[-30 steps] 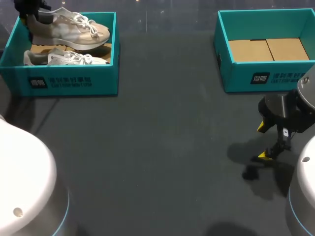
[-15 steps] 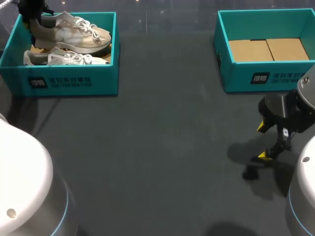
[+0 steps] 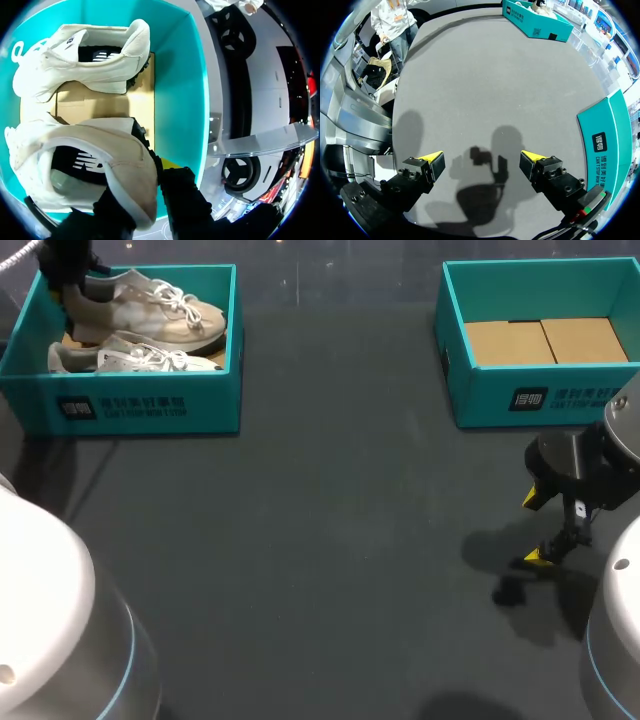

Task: Take the shoe out of the shoebox, open the shoe tongue, remove and reinsert the insole, then place the shoe into the shoebox

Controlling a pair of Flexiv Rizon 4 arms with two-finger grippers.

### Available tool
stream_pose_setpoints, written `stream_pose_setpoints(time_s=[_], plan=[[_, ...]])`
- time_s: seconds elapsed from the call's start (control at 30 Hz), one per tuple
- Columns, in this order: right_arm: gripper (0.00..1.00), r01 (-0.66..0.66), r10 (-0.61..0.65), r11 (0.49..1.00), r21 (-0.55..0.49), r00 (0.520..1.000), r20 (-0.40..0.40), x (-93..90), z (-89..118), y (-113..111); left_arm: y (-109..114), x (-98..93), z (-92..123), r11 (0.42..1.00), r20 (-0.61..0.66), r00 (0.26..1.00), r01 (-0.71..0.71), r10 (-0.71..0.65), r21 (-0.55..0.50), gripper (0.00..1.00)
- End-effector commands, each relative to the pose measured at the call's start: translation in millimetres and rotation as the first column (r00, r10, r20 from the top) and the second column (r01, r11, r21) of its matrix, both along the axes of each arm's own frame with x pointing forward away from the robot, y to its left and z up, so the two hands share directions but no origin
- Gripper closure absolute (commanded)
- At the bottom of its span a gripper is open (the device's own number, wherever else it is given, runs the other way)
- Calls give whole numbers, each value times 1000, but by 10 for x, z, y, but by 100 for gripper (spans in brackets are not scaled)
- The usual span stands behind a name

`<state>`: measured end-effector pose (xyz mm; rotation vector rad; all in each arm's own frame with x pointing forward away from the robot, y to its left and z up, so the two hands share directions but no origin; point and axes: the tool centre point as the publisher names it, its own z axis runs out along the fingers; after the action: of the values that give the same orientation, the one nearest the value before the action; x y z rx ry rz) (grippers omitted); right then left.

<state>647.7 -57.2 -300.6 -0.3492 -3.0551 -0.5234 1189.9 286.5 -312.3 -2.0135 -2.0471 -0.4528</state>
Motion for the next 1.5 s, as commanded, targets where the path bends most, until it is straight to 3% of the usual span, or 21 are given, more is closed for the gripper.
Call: stream_pose_setpoints(time_s=[0.03,1.5], plan=[[0,1,-1,1000,-2,1000,3,-17,-2,2,-7,26,-39,1000,-1,1000,5,-5,-2,100],[0,1,-1,1000,-2,1000,3,-17,-2,2,-116,75,-491,999,-49,999,13,-15,-38,100]])
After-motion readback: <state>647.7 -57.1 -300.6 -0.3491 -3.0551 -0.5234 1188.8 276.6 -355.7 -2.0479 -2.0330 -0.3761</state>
